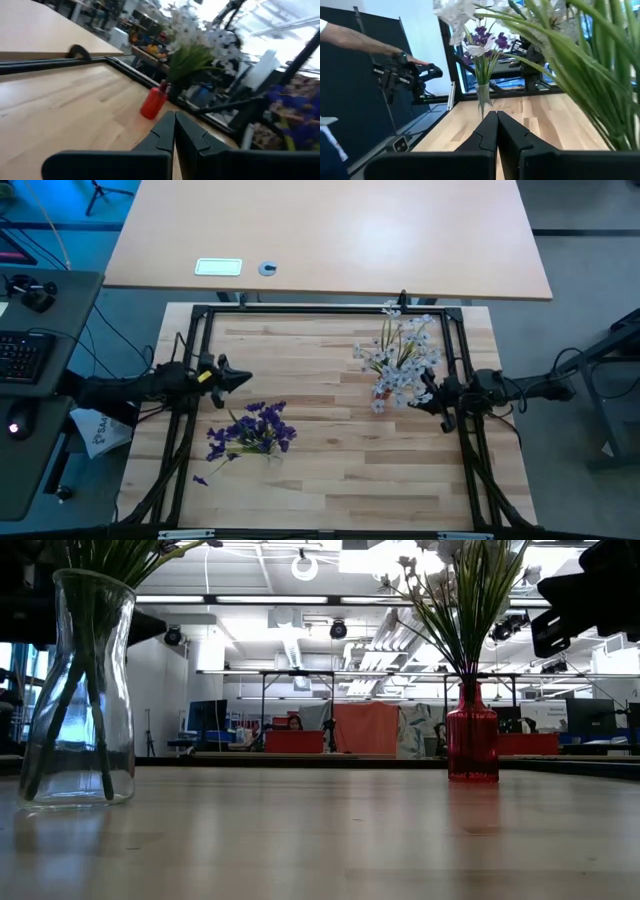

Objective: Sort flowers into vase by color
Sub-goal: Return to Home Position

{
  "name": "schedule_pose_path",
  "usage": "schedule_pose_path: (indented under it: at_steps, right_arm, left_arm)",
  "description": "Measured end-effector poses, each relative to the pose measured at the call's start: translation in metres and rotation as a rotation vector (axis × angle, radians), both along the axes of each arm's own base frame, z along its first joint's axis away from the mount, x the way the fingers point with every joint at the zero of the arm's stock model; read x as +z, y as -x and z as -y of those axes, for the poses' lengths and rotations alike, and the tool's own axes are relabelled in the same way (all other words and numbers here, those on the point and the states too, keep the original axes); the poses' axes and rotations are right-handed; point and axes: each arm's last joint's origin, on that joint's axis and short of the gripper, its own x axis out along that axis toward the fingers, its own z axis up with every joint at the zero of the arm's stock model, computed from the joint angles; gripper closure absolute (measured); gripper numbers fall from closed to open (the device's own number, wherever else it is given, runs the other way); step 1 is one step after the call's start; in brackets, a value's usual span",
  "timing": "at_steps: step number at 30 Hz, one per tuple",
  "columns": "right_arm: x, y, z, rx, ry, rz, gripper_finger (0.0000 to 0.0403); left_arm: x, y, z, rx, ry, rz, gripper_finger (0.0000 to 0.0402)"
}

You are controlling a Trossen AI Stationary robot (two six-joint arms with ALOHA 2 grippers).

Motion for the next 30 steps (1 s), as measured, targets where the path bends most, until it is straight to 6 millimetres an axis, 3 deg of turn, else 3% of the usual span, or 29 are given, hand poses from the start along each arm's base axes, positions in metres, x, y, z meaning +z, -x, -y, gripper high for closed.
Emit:
schedule_pose_path:
  at_steps: [26,30]
  right_arm:
    - [-0.0018,-0.0008,-0.0014,0.014,0.004,-0.019,0.0402]
    - [-0.0018,-0.0008,-0.0014,0.014,0.003,-0.019,0.0402]
  left_arm:
    - [-0.0002,-0.0003,0.0018,-0.043,-0.001,-0.004,0.0402]
    - [-0.0002,-0.0002,0.0026,-0.052,-0.171,-0.034,0.0402]
